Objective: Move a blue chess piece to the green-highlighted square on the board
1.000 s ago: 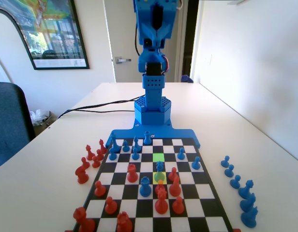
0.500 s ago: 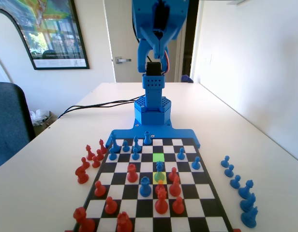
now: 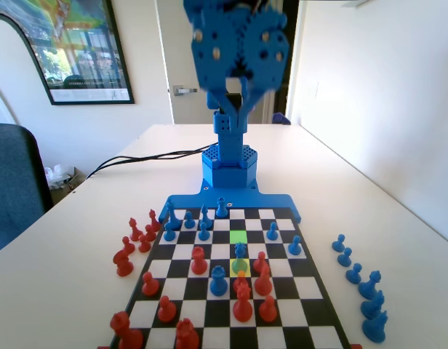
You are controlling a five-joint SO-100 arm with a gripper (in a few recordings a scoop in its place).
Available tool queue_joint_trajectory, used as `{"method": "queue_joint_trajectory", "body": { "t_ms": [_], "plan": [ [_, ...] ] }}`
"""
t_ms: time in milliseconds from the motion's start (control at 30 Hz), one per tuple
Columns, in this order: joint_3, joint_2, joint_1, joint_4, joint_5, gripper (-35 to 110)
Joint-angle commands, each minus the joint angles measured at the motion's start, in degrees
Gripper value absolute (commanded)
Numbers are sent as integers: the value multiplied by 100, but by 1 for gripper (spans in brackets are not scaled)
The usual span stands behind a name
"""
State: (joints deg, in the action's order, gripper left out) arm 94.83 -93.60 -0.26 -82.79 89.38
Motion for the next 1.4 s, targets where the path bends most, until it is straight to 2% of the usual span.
{"method": "queue_joint_trajectory", "body": {
  "t_ms": [0,500,800,1367],
  "plan": [
    [-264,176,-9,413,18,10],
    [431,1336,-264,1617,53,10],
    [1125,1424,-527,2250,-44,11],
    [747,1450,-545,1925,-176,11]
  ]
}}
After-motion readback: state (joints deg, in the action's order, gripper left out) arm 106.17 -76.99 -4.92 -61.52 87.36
